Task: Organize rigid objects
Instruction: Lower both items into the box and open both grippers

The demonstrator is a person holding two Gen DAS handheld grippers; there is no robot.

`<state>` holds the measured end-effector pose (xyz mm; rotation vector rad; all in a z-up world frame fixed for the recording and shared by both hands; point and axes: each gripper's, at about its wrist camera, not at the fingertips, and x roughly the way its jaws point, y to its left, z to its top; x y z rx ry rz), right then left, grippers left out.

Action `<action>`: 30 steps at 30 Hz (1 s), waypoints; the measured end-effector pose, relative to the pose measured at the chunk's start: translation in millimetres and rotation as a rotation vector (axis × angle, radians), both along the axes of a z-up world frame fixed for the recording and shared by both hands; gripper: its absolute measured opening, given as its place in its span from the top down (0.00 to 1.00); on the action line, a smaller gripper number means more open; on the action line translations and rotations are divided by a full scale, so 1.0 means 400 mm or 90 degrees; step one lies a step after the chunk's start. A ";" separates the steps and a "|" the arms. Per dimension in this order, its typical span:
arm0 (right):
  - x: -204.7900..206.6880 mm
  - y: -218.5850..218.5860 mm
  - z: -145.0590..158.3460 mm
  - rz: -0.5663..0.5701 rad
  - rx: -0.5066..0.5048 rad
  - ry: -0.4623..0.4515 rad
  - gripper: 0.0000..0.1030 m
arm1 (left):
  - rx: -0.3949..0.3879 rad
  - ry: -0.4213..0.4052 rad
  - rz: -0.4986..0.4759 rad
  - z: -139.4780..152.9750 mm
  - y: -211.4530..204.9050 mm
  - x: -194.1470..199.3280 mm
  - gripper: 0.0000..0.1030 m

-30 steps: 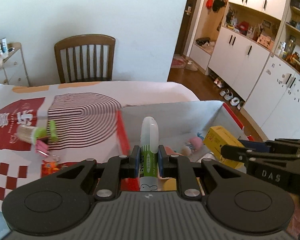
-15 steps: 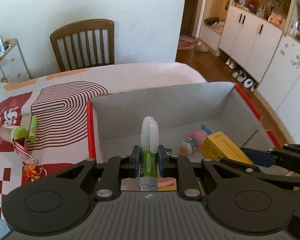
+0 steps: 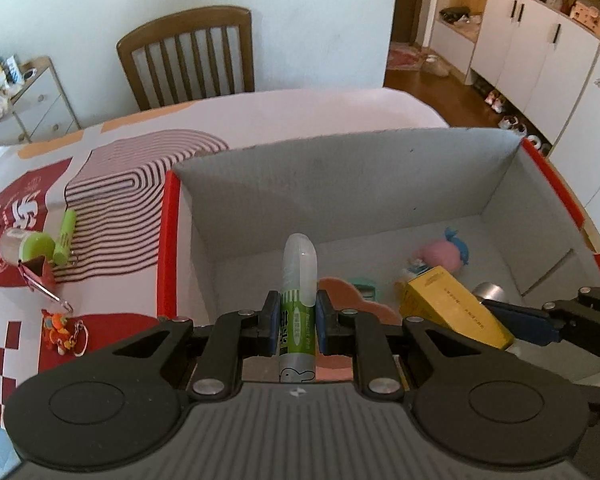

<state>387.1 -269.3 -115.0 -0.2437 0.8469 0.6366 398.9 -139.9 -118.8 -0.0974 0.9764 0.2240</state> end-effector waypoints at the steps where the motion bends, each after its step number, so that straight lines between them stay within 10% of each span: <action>1: -0.001 0.000 -0.001 0.002 -0.001 -0.001 0.73 | 0.000 0.005 0.004 -0.005 0.002 0.002 0.83; 30: 0.052 0.018 0.019 0.026 -0.026 0.067 0.65 | -0.033 0.052 -0.004 -0.031 0.009 0.033 0.83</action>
